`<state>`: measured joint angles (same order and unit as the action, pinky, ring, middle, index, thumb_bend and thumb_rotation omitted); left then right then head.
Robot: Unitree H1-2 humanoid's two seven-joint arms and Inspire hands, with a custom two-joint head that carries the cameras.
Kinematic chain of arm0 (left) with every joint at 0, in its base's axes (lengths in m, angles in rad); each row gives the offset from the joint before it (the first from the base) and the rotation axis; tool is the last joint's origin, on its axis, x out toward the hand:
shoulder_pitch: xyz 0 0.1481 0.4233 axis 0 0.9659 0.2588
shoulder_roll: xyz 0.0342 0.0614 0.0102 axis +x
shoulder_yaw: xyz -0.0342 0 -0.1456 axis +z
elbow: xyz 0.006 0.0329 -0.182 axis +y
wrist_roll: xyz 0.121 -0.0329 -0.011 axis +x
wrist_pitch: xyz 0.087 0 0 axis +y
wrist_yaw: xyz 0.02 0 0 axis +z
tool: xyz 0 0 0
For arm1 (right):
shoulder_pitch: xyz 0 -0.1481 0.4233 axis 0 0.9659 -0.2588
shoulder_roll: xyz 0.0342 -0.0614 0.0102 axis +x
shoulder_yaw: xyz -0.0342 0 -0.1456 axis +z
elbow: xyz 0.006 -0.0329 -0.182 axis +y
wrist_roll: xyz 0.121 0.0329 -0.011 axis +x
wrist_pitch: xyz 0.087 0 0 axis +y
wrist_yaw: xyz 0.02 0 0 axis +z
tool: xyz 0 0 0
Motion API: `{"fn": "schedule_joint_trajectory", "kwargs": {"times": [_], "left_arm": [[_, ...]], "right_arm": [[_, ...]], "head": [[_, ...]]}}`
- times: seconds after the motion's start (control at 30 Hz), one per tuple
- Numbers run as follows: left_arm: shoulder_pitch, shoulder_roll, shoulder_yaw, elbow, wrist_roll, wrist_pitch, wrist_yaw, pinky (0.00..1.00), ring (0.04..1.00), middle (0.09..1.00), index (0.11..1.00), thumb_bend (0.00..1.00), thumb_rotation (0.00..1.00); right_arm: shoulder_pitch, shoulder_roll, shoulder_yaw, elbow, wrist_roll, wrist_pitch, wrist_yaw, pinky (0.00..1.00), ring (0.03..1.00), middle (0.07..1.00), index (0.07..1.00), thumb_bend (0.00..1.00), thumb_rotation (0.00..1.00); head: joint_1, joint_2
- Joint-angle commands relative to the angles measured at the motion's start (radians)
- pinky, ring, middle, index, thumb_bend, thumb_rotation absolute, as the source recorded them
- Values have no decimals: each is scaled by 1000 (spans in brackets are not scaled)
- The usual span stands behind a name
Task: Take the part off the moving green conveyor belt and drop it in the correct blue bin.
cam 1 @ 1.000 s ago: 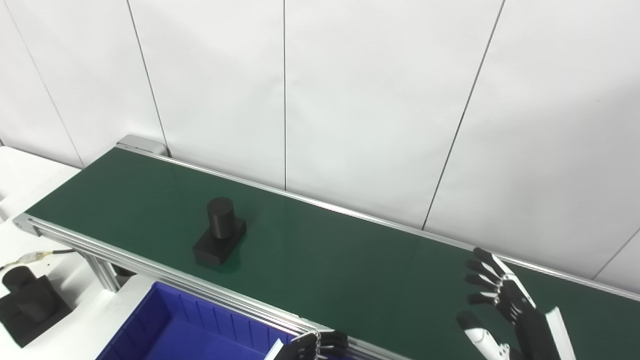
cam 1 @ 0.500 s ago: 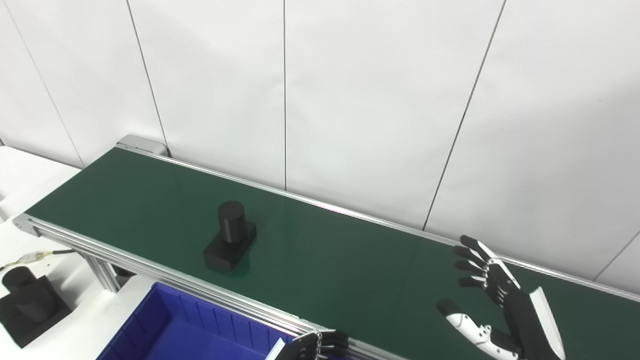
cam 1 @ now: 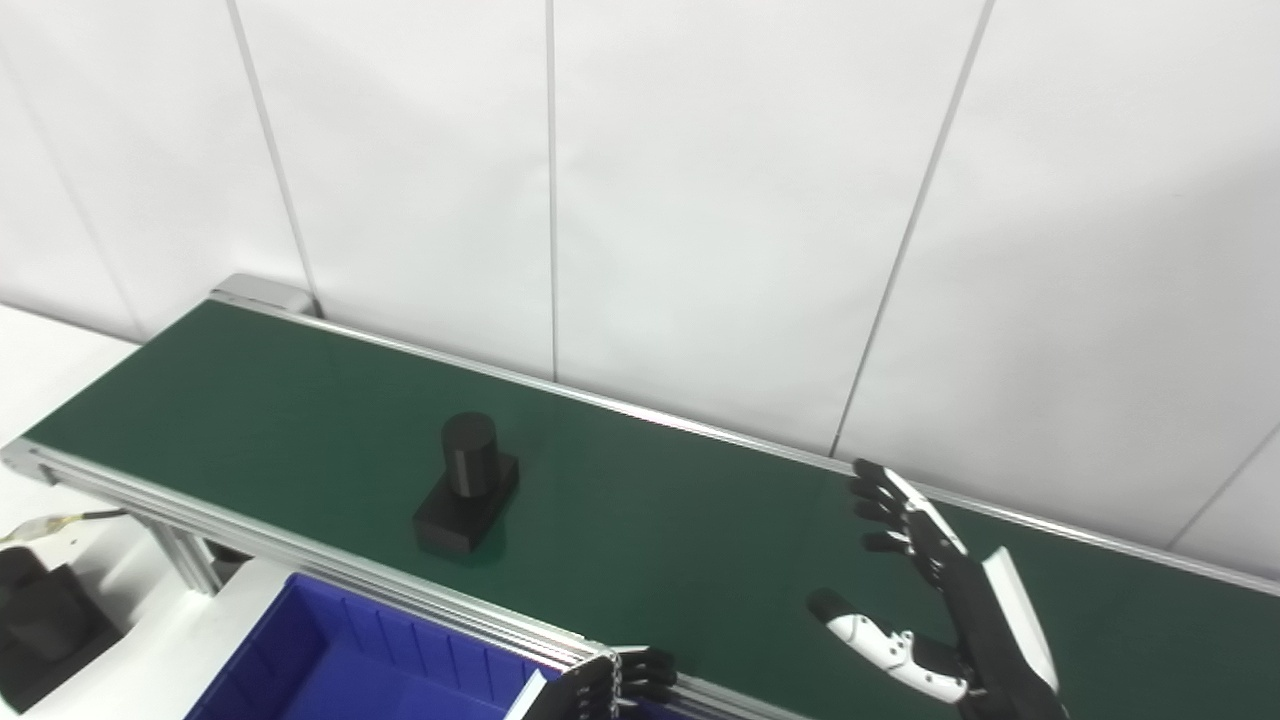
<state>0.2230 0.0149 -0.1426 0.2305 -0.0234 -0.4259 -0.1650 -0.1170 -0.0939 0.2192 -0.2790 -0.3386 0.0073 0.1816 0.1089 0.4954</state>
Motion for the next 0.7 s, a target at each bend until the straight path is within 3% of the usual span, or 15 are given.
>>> {"fn": "schedule_joint_trajectory", "kwargs": {"times": [0.0, 0.2, 0.43, 0.67], "left_arm": [[1, 0, 0, -36, -9, -42, -5, 617, 702, 724, 743, 956, 389], [12, 2, -2, -53, -16, -39, -10, 621, 691, 712, 738, 949, 393], [22, 12, 2, -81, -25, -34, -17, 638, 696, 713, 737, 934, 425], [25, 13, 9, -90, -30, -42, -21, 647, 703, 713, 738, 951, 473]], "right_arm": [[-33, 14, 2, -16, -1, 11, -7, 744, 840, 868, 899, 562, 446], [-54, 27, 10, 1, 13, 27, 3, 773, 856, 876, 907, 557, 421], [-99, 62, 38, 44, -7, 40, -5, 776, 853, 875, 908, 565, 411], [-141, 90, 49, 109, -27, 19, -24, 744, 834, 867, 907, 579, 447]], "head": [[0, 0], [-19, 19], [-125, 67], [-124, 79]]}}
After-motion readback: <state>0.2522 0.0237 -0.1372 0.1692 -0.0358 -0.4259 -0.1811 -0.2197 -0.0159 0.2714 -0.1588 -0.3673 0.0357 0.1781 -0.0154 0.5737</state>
